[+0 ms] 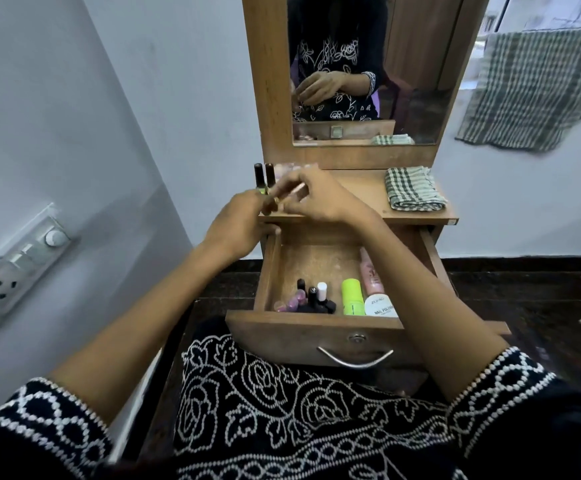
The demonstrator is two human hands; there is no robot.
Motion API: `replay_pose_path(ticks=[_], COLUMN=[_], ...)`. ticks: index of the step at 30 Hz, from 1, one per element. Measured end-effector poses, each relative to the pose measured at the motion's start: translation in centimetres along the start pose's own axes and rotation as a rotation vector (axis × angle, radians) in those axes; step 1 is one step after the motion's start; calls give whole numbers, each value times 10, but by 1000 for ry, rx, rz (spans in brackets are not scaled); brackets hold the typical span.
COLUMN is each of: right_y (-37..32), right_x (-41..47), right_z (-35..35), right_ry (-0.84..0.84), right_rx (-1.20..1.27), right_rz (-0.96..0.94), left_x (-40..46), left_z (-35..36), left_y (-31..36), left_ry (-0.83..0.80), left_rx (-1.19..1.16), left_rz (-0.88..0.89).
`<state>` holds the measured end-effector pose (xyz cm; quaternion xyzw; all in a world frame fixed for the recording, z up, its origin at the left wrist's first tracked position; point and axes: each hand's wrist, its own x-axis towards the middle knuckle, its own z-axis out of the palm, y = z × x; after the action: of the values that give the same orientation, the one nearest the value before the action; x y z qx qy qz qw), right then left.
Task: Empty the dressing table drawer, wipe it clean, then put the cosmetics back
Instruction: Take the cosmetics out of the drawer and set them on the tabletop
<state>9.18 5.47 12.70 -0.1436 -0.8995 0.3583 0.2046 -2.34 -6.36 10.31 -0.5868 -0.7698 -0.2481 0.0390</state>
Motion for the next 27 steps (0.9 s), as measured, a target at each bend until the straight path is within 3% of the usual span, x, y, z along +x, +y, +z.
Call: replay_pose_path(ticks=[5, 7, 13, 27], right_y=[13, 16, 17, 18], right_x=[-37, -47, -63, -75], right_z=[36, 48, 66, 84], right_ry=[-384, -445, -462, -380], right_rx=[-206, -271, -374, -340], right_rz=[194, 247, 291, 331], left_x=[-47, -59, -75, -68], left_z=[17, 23, 34, 42], left_y=[4, 4, 5, 2], left_ry=[-204, -254, -340, -450], left_rx=[-5, 5, -15, -63], left_rz=[-55, -95, -176, -326])
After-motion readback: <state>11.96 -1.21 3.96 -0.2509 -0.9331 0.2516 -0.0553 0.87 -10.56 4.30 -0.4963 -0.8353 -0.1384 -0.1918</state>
